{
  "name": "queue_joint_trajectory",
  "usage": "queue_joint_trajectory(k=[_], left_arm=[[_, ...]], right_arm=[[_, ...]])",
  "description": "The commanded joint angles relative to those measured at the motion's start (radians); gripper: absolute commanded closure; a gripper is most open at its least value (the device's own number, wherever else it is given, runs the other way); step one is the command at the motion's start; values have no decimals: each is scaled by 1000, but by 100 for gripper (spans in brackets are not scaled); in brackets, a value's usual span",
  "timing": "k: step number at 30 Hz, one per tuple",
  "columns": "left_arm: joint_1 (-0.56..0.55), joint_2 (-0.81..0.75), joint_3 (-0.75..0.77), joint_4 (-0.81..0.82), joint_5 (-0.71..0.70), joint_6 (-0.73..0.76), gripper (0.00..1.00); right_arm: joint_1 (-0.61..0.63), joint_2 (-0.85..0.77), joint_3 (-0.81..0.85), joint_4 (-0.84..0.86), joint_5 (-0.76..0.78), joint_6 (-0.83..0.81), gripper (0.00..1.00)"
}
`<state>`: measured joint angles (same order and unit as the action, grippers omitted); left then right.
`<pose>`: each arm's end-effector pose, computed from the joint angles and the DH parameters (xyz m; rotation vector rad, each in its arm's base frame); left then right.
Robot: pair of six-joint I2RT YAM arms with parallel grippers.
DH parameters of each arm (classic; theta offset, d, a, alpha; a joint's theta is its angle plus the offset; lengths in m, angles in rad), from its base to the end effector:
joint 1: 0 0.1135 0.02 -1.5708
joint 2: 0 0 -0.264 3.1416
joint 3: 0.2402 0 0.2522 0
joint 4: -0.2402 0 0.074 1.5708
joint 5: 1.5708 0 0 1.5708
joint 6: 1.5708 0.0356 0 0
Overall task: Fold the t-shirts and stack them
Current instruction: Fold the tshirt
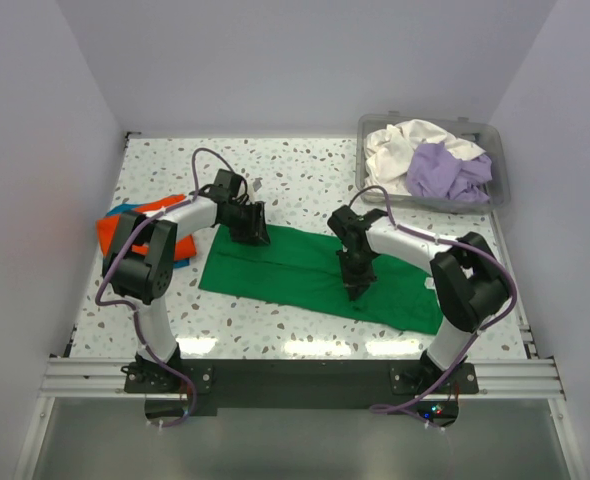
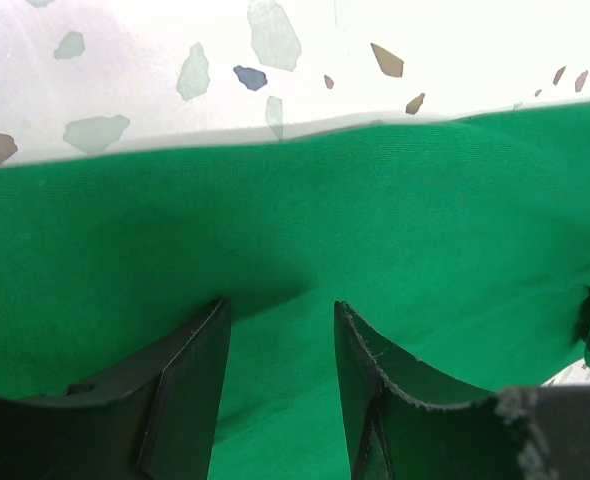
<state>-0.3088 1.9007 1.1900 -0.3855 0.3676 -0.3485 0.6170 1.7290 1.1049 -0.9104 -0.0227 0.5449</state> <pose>0.3575 -0.1275 0.1536 0.0685 2.7299 -0.6930 0.2437 0.1739 0.1702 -0.1132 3.1211 0.0607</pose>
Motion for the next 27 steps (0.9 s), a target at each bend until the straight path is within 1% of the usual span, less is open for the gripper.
queue_joint_trajectory(k=[1,5,7,10,11,13,14,17,18,20,21,23,24,26,27], left_arm=[[4,43,-26,-20,-73,34,48],[4,35,-36,-19,-75,34,48],[4,31,-39,-19,-78,34,48],[4,26,-41,-21,-79,36,48],[5,21,-41,-21,-79,36,48],[5,17,-40,-23,-82,36,48],[5,12,-35,-26,-84,36,48],[4,-20,-24,-27,-88,36,48],[5,-31,-21,-29,-90,36,48],[5,-63,-9,-32,-102,32,48],[5,-72,-4,-33,-108,31,48],[5,-83,5,-30,-122,29,48],[7,-81,5,-32,-125,31,48],[16,-68,8,-35,-131,37,48],[22,-65,7,-33,-128,40,48]], right_arm=[[6,-3,41,-16,-82,-11,93],[6,12,39,19,-131,-17,93],[4,21,38,28,-151,-20,90],[4,23,42,39,-152,-19,79],[1,20,49,42,-149,-16,70],[-11,6,70,44,-137,-10,65],[-17,-2,81,38,-123,-7,58],[-66,-40,116,12,-53,4,49],[-110,-52,124,4,-33,6,45],[-164,-87,139,-24,50,0,42],[-225,-98,142,-31,81,-13,41],[-290,-111,153,-48,147,-34,40],[-351,-120,153,-51,168,-55,40],[-413,-123,156,-51,208,-77,39],[-468,-123,161,-48,234,-92,40]])
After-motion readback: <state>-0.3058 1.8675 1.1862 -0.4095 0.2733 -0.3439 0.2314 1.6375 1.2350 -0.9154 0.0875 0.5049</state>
